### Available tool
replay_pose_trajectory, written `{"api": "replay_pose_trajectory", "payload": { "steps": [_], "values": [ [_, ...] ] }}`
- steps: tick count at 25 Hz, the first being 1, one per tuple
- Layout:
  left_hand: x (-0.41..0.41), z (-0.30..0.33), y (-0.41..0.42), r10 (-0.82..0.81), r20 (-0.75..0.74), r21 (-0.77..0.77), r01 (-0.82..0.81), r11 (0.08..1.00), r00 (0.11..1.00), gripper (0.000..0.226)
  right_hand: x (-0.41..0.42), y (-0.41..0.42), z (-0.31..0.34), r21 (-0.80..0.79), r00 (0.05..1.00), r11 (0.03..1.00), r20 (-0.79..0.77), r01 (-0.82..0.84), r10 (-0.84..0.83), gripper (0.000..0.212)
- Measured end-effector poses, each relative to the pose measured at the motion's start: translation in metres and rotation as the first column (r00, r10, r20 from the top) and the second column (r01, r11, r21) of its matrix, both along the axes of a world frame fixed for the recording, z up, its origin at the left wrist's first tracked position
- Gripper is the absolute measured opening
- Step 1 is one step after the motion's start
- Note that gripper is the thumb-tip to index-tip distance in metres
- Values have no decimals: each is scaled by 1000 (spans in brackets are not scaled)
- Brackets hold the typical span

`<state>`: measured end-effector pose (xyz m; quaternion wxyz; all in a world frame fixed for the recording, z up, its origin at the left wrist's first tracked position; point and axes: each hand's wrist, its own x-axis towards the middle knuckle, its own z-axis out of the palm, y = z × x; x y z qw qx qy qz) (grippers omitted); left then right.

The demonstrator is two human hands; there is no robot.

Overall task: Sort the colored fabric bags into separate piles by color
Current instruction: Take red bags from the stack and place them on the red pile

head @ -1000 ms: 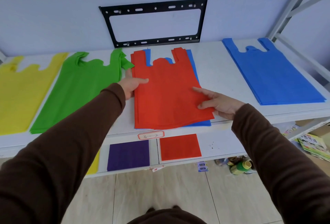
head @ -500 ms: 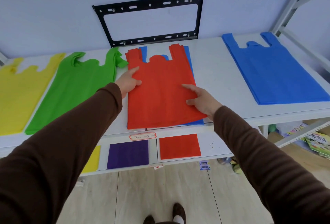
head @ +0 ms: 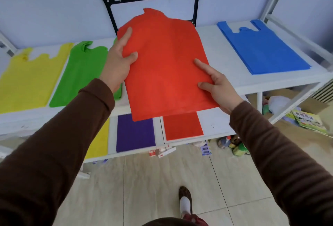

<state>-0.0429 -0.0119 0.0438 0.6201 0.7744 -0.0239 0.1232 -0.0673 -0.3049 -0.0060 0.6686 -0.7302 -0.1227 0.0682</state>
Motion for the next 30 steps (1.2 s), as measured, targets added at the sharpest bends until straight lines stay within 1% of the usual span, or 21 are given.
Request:
{"api": "replay_pose_trajectory", "payload": {
  "steps": [1,3,5,8,10,12,14,16,18,22,24,27,30],
  "values": [
    [-26,-6,1,-7,25,-14,7,1000,1000,65,-26,1,-3,26,1000,1000,-8,-12,12,70],
    [-79,-28,3,-21,59,14,20,1000,998,69,-80,0,-18,47,998,999,-54,-27,29,74],
    [-131,-62,1,-43,44,48,41,998,998,74,-131,-4,-41,29,994,999,-103,-15,18,77],
    [-195,-120,-10,-78,-95,-2,78,997,992,81,-192,-21,-80,4,974,1000,-227,0,1,77],
    [-231,-158,-22,-101,-211,4,104,995,972,81,-224,-36,-107,-28,942,1000,-336,-1,-9,77],
    [-255,-193,-34,-126,-346,-16,129,992,930,81,-247,-50,-132,-88,904,996,-426,3,-40,77],
    [-260,-221,-46,-150,-455,-41,148,988,878,84,-255,-62,-153,-146,873,989,-482,3,-73,77],
    [-249,-242,-57,-158,-530,-39,162,986,833,88,-250,-70,-166,-168,847,986,-523,7,-95,76],
    [-227,-258,-69,-143,-575,-14,165,986,805,91,-232,-77,-177,-192,834,981,-541,3,-108,76],
    [-156,-280,-95,-99,-619,25,145,989,779,90,-160,-95,-204,-248,834,969,-537,-8,-131,78],
    [-108,-295,-106,-63,-604,62,125,990,794,89,-112,-102,-219,-275,856,961,-498,-5,-138,79],
    [-28,-312,-112,-16,-524,82,69,994,852,88,-33,-100,-240,-277,900,961,-417,5,-125,79],
    [61,-340,-95,55,-456,104,-8,995,888,85,47,-89,-261,-251,938,967,-327,33,-117,80]
  ]
}}
